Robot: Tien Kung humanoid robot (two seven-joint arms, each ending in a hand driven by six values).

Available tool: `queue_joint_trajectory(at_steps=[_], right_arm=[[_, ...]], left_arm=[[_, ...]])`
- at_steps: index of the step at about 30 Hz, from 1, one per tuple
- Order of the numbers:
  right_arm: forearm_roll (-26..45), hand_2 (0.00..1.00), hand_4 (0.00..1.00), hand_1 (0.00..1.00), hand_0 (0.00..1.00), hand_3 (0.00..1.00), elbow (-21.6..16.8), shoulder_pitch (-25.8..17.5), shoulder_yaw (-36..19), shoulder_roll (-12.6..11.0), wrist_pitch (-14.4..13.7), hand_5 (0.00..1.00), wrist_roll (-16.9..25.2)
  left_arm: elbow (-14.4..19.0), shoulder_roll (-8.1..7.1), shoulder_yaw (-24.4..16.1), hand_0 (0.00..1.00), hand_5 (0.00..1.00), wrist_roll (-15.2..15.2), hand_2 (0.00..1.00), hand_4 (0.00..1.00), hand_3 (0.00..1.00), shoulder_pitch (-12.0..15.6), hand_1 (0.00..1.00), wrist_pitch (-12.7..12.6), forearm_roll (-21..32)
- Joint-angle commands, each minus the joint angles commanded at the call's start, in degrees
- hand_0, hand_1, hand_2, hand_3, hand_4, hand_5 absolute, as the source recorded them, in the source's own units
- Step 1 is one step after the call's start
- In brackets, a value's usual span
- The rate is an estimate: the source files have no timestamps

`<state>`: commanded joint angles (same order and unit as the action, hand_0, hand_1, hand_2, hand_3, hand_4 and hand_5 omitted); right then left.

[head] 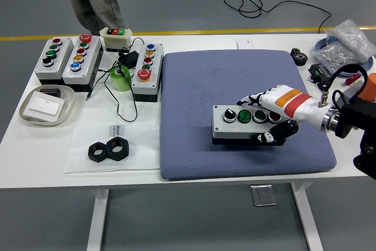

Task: Pick up the button,place it on the desk,press the button,press the button

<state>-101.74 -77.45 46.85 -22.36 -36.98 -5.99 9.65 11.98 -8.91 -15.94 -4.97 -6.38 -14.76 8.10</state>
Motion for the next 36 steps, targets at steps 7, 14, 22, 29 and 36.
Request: queue_joint_trajectory(at_steps=[7, 14, 22, 29, 36], right_arm=[[-0.8, 0.442, 0.714, 0.368, 0.346, 0.635, 2.0, 0.4, 1.2, 0.8, -1.2, 0.147, 0.9], [-1.9, 0.454, 0.718, 0.378, 0.357, 0.657, 3.0, 0.8, 2.5, 1.4, -1.1, 0.138, 0.8], [-2.7, 0.506, 0.733, 0.443, 0.449, 0.713, 3.5, 0.6, 2.5, 1.7, -0.3, 0.130, 0.2], [-2.8, 0.570, 0.754, 0.515, 0.564, 0.783, 3.9, 0.6, 2.1, 1.7, 2.2, 0.154, -1.0], [-3.4, 0.695, 0.813, 0.645, 0.736, 0.876, 4.2, 0.3, 1.9, 1.7, 3.9, 0.222, -1.2]], left_arm=[[0.0, 0.00, 0.0, 0.738, 0.998, 0.0, 0.878, 0.638, 0.830, 0.0, 0.830, 0.0, 0.0], [0.1, 0.01, 0.1, 0.741, 0.998, 0.0, 0.878, 0.639, 0.831, -0.1, 0.829, 0.0, 0.2], [0.1, 0.02, 0.3, 0.743, 0.998, -0.1, 0.878, 0.640, 0.830, -0.2, 0.829, 0.0, 0.4], [0.1, 0.01, 0.2, 0.743, 0.998, 0.0, 0.878, 0.638, 0.831, -0.3, 0.830, 0.0, 0.4], [0.1, 0.00, 0.2, 0.743, 0.998, -0.1, 0.878, 0.638, 0.831, -0.3, 0.830, 0.0, 0.4]])
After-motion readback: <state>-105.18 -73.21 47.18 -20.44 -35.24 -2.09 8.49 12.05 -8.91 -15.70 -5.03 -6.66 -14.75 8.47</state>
